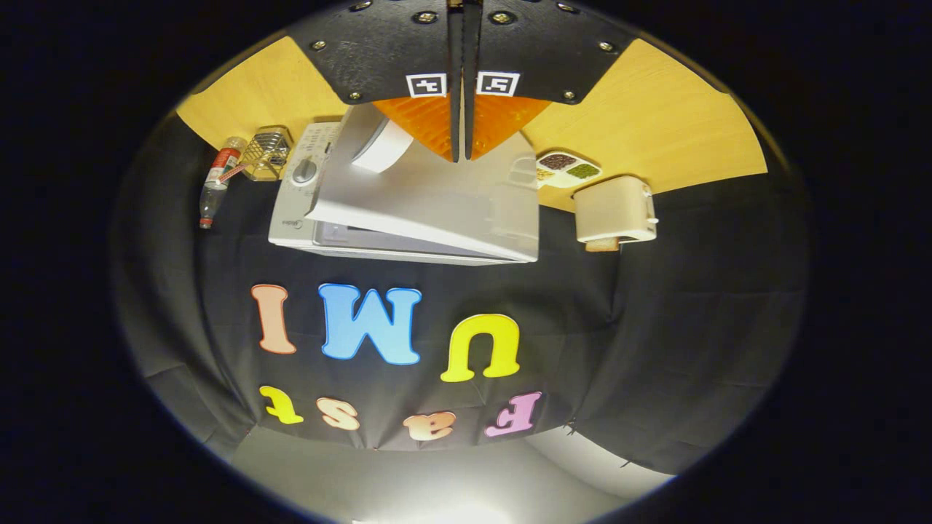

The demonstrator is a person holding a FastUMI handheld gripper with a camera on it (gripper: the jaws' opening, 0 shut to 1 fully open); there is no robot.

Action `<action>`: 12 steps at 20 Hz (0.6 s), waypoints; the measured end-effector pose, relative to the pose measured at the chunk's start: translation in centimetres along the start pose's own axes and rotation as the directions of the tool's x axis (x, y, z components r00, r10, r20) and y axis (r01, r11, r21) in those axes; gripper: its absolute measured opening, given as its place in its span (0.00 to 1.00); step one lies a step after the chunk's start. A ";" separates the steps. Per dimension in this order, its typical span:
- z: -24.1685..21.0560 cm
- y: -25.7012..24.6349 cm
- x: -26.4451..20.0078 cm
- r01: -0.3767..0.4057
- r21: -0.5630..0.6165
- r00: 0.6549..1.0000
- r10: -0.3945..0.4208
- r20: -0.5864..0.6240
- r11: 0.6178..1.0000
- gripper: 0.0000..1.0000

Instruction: Open the microwave, put the food inside, and close the microwave door.

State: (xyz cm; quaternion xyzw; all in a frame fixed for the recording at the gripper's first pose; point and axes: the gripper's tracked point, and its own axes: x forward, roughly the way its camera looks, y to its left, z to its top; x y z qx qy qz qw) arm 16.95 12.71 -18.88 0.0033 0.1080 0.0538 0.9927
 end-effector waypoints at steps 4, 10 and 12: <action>0.3 -4.5 2.5 0.075 0.016 0.997 -0.075 -0.002 0.997 0.01; 0.1 -8.7 7.0 0.143 0.027 0.990 -0.143 -0.017 0.989 0.01; -0.1 -9.6 8.4 0.155 0.041 0.988 -0.154 -0.025 0.987 0.01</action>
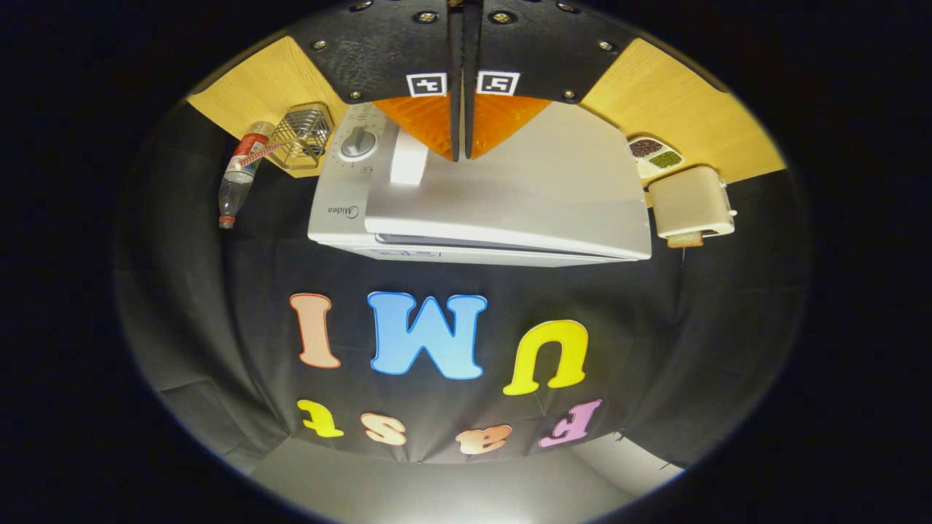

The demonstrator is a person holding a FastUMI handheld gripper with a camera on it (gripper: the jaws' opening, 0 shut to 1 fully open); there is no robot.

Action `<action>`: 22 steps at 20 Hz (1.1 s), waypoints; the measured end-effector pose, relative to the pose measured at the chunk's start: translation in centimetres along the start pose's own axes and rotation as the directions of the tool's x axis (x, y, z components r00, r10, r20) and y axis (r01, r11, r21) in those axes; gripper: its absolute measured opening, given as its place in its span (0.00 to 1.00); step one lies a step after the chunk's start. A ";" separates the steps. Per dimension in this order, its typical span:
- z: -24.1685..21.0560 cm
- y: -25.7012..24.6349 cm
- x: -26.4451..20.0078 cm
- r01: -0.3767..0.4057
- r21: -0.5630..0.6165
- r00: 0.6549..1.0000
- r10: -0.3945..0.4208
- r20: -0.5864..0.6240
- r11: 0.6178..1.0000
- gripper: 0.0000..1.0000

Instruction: Open the microwave, put the food inside, and close the microwave door.

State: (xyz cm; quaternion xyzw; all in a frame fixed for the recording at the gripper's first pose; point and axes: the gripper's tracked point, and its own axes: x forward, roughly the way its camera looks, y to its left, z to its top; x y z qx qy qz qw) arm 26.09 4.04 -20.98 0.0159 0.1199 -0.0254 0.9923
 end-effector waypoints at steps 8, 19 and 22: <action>0.4 -0.8 5.3 0.031 0.008 1.000 -0.031 0.005 1.000 0.01; 0.3 -1.2 5.1 0.044 -0.045 0.999 -0.045 -0.006 0.998 0.01; 2.1 -1.7 2.1 0.044 -0.009 0.999 -0.044 0.007 0.999 0.01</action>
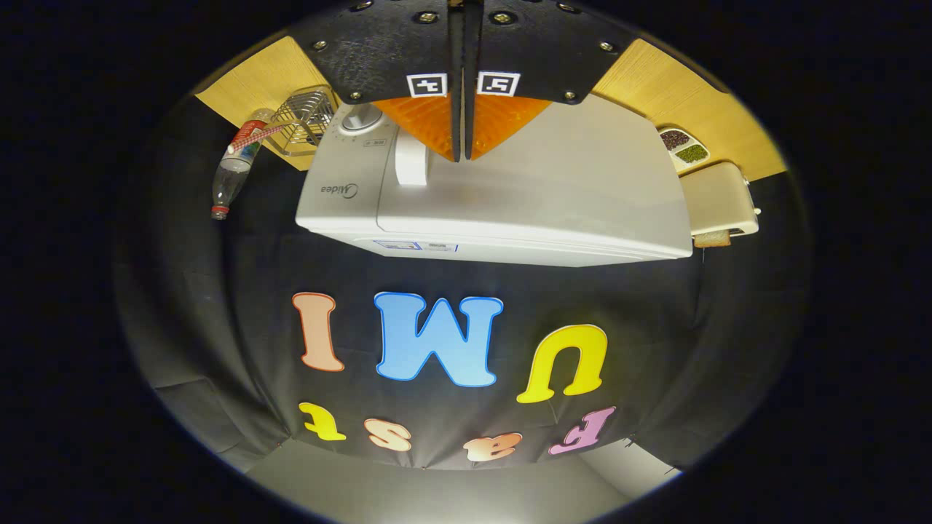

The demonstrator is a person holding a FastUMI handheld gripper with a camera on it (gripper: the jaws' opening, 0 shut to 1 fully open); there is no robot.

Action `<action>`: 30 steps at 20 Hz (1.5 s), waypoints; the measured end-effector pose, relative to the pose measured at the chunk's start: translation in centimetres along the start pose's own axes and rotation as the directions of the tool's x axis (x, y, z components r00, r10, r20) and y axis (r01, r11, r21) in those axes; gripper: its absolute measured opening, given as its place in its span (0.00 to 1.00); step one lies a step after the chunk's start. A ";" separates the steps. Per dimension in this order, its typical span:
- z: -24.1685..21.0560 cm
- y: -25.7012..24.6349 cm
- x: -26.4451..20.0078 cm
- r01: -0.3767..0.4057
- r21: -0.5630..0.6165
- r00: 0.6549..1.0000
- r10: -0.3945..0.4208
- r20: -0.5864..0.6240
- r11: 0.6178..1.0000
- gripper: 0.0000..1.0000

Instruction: Open the microwave, put the food inside, and close the microwave door.

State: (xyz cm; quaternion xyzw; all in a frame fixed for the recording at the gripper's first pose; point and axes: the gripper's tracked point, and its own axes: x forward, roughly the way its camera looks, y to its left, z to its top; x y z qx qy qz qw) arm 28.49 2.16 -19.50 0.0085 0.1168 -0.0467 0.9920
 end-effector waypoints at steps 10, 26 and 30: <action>5.5 -2.7 -17.1 -0.015 0.031 0.992 0.012 0.123 0.999 0.01; 5.7 -3.2 -30.6 -0.071 0.001 0.984 0.070 0.162 0.997 0.01; 6.8 -4.1 -32.4 -0.049 -0.007 0.981 0.049 0.186 0.999 0.01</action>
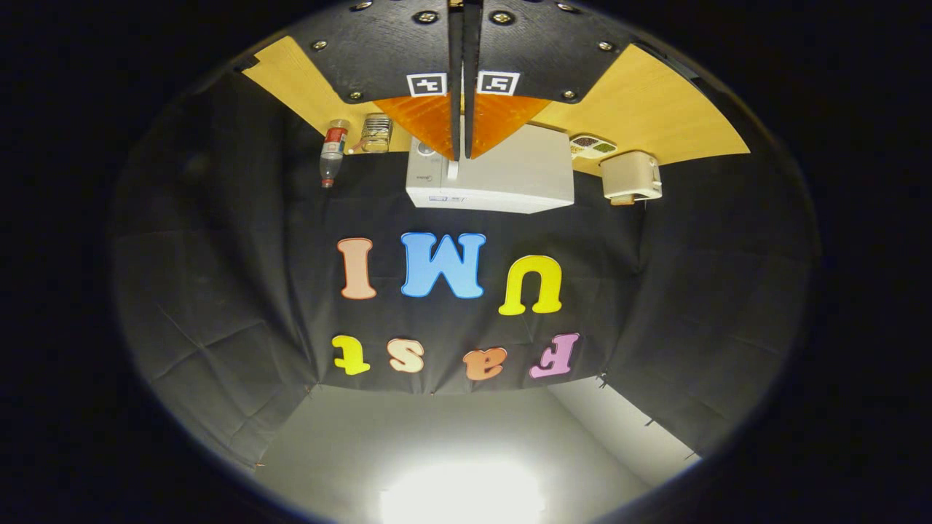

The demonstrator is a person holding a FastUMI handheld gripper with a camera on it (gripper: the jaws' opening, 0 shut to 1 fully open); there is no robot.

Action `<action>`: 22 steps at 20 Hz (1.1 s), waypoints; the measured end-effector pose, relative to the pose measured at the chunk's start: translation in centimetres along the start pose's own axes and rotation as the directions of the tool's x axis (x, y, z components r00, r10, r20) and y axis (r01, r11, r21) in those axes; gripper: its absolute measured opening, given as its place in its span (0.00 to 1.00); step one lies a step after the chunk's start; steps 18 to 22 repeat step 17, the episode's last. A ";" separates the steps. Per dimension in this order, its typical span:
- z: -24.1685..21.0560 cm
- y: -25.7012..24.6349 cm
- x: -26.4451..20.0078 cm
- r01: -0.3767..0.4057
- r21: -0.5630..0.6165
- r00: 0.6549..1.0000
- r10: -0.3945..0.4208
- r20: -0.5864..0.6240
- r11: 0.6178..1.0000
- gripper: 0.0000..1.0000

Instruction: Open the microwave, put the food inside, and close the microwave door.

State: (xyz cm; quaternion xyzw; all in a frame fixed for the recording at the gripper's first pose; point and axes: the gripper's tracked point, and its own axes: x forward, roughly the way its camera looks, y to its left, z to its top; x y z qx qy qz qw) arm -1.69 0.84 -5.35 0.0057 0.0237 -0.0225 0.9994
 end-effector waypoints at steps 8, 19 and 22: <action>0.3 2.3 -0.7 -0.066 -0.022 0.997 0.065 -0.039 0.998 0.99; 0.5 1.4 -0.4 -0.028 -0.003 0.999 0.028 -0.021 1.000 0.97; 0.5 1.4 -0.4 -0.028 -0.003 0.999 0.028 -0.021 1.000 0.97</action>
